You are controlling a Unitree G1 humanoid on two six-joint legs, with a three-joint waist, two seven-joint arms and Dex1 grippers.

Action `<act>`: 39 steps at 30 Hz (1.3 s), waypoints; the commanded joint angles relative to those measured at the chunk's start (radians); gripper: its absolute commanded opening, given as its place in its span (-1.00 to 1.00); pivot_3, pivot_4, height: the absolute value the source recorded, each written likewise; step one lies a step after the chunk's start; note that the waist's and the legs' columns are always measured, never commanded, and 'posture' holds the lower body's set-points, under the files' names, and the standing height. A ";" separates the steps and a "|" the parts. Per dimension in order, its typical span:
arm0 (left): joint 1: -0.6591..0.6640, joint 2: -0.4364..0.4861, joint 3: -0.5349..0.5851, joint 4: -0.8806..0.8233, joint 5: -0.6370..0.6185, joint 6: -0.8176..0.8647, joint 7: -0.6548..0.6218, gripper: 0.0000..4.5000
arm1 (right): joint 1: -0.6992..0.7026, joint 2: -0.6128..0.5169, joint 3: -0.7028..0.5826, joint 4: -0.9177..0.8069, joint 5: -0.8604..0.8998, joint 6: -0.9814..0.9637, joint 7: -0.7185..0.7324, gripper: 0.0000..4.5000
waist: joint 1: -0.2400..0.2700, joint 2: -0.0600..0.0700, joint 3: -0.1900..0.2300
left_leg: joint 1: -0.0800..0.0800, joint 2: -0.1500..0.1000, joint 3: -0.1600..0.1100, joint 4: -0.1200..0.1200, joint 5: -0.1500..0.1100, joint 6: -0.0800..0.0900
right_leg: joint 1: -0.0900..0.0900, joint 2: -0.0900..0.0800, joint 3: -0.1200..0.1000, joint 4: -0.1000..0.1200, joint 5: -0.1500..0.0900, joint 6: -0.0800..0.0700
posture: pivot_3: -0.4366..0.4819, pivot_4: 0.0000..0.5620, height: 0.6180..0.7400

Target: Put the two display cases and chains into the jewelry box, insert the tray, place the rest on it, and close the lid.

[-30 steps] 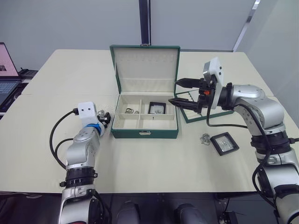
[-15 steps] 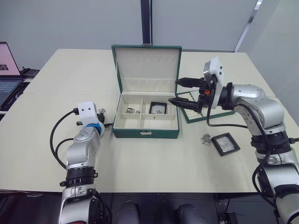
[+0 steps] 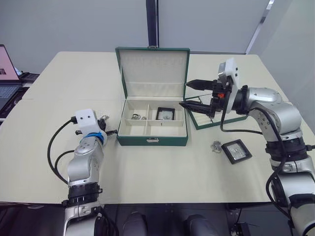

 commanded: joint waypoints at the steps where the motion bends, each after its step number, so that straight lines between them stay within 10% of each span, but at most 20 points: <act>1: 0.058 -0.011 0.008 -0.227 -0.017 0.053 0.022 -0.98 | -0.031 -0.021 -0.049 -0.027 0.045 -0.006 0.048 1.00 | -0.001 0.000 0.000 | 0.000 0.000 0.000 0.000 0.000 0.000 | 0.000 0.000 0.000 0.000 0.000 0.000 | -0.05 -0.47 1.00; 15: 0.179 0.050 -0.056 -0.734 -0.136 0.349 -0.064 -0.98 | -0.014 -0.116 -0.093 -0.069 0.116 0.036 0.139 1.00 | -0.003 0.000 0.000 | 0.000 -0.001 0.000 0.000 0.000 0.000 | 0.001 0.000 0.001 -0.001 0.000 0.000 | -0.05 -0.47 1.00; 39: 0.116 -0.076 -0.233 -0.696 -0.103 0.386 -0.031 -0.98 | 0.037 -0.142 -0.129 -0.112 0.120 0.042 0.075 1.00 | -0.004 0.000 0.000 | 0.000 -0.001 -0.001 0.000 0.000 0.000 | 0.001 0.000 0.001 -0.002 0.000 0.000 | -0.05 -0.47 1.00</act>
